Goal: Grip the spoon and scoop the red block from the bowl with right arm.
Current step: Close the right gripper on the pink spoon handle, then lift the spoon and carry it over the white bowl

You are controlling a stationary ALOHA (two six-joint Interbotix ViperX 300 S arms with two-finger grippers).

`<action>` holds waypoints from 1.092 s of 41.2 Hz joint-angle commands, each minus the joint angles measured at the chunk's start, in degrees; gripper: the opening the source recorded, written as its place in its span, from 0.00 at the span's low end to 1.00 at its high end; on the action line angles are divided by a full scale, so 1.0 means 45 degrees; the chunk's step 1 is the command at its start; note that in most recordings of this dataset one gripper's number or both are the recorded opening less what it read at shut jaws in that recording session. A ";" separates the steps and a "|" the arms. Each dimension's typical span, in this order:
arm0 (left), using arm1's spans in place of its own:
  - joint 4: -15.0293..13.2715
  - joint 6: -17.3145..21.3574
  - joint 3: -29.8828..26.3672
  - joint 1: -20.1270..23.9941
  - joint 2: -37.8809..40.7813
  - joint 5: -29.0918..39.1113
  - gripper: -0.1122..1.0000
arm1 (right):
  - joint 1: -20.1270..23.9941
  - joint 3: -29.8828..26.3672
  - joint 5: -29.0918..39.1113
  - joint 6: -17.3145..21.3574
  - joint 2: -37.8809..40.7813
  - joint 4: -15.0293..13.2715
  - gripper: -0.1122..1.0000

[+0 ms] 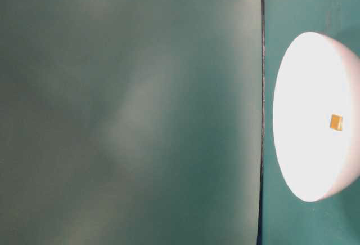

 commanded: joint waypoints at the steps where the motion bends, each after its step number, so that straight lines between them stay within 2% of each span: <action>1: 0.0039 0.0000 -0.0313 0.0020 0.0098 -0.0059 0.10 | -0.0020 -0.0156 -0.0020 -0.0039 -0.0312 -0.0059 0.33; 15: 0.0039 0.0000 -0.0293 0.0020 0.0098 -0.0059 0.10 | -0.0020 -0.0254 0.0195 -0.0078 -0.0488 -0.0078 0.32; 23: 0.0039 0.0020 -0.0293 0.0020 0.0098 -0.0059 0.10 | -0.0059 -0.0820 0.0273 -0.0137 -0.0566 -0.0078 0.32; 28: 0.0039 0.0020 -0.0313 0.0020 0.0117 -0.0059 0.10 | -0.0234 -0.1309 0.0859 -0.0391 -0.0566 -0.0078 0.32; 34: 0.0039 0.0020 -0.0313 0.0020 0.0098 -0.0059 0.10 | -0.0977 -0.2148 0.2500 -0.0586 -0.0566 -0.0078 0.32; 40: 0.0039 0.0020 -0.0313 0.0020 0.0098 -0.0059 0.10 | -0.2227 -0.3262 0.4922 -0.0703 -0.0645 -0.0078 0.32; 45: 0.0039 0.0020 -0.0313 0.0020 0.0117 -0.0039 0.10 | -0.3223 -0.4297 0.6875 -0.0781 -0.0781 -0.0410 0.32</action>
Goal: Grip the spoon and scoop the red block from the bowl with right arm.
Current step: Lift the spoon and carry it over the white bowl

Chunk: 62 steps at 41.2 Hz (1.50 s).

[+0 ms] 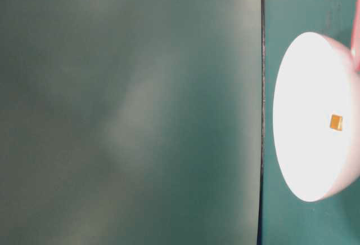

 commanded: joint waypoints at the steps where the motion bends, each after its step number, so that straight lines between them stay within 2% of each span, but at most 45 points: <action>1: 0.0039 -0.0020 -0.0313 0.0020 0.0098 -0.0059 0.10 | -0.0664 -0.1035 0.1328 -0.0078 -0.0273 -0.0313 0.32; 8: 0.0039 -0.0020 -0.0313 0.0020 0.0078 -0.0059 0.10 | -0.1426 -0.2441 0.3379 -0.0098 -0.0312 -0.1133 0.32; 15: 0.0039 -0.0020 -0.0313 0.0020 0.0078 0.0039 0.10 | -0.1563 -0.3125 0.4609 -0.0059 -0.0312 -0.1895 0.32; 26: 0.0039 -0.0020 -0.0313 0.0020 0.0098 0.0352 0.10 | -0.1563 -0.3398 0.6152 0.0020 -0.0684 -0.1914 0.32; 35: 0.0039 -0.0020 -0.0332 -0.0098 0.0078 0.0352 0.10 | -0.1602 -0.3613 0.6230 0.0020 -0.1328 -0.2012 0.32; 43: 0.0039 -0.0020 -0.0332 -0.0098 0.0078 0.0332 0.10 | -0.2227 -0.4512 0.6641 0.0039 -0.1230 -0.2031 0.32; 54: 0.0039 -0.0020 -0.0352 -0.0098 0.0098 0.0312 0.10 | -0.3379 -0.5938 0.7793 0.0059 -0.0039 -0.2070 0.32; 62: 0.0039 -0.0020 -0.0352 -0.0098 0.0078 0.0312 0.10 | -0.3906 -0.7598 0.9980 0.0059 0.1602 -0.2207 0.32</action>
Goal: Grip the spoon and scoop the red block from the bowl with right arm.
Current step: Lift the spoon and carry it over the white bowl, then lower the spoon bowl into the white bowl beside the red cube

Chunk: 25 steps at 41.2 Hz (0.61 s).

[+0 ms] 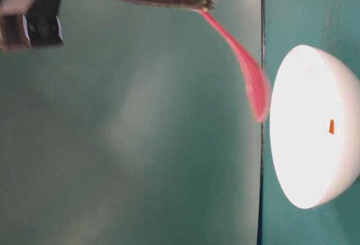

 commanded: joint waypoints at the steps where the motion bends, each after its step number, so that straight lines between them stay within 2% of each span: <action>1: 0.0039 -0.0020 -0.0332 -0.0020 0.0078 -0.0098 0.10 | -0.0176 -0.1211 0.1016 -0.0020 0.0605 -0.0176 0.32; 9: 0.0039 -0.0020 -0.0332 -0.0020 0.0098 -0.0098 0.10 | -0.0195 -0.3164 0.3379 -0.0020 0.2227 -0.0977 0.32; 13: 0.0039 0.0000 -0.0332 -0.0020 0.0078 -0.0078 0.10 | -0.0176 -0.3848 0.4023 -0.0020 0.2832 -0.1504 0.32; 20: 0.0039 -0.0020 -0.0352 -0.0020 0.0078 -0.0098 0.10 | -0.0195 -0.4180 0.4238 -0.0059 0.3418 -0.2227 0.32; 25: 0.0039 -0.0020 -0.0352 -0.0020 0.0078 -0.0078 0.10 | -0.0176 -0.4160 0.4238 -0.0117 0.3672 -0.2480 0.32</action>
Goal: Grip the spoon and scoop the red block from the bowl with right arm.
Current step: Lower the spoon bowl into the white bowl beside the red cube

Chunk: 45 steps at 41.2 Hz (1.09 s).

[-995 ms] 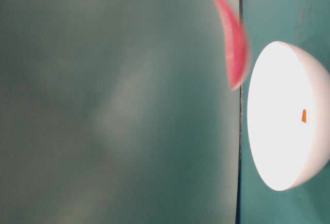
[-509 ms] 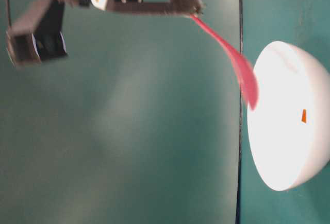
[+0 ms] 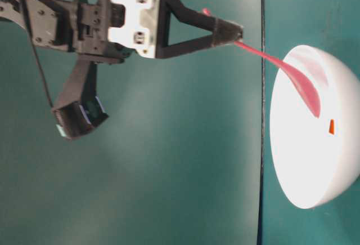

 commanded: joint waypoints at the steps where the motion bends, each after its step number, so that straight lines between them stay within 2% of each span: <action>1: 0.0020 -0.0020 -0.0352 -0.0020 0.0078 -0.0078 0.10 | -0.0039 -0.0332 0.0020 -0.0059 -0.0039 -0.0176 0.32; 9: 0.0020 -0.0020 -0.0352 -0.0020 0.0078 -0.0098 0.10 | -0.0020 -0.0332 -0.0098 -0.0156 0.0234 -0.0371 0.32; 45: 0.0020 0.0020 -0.0352 -0.0020 0.0078 -0.0078 0.10 | 0.0156 -0.0430 -0.1445 -0.0156 0.0801 -0.0332 0.32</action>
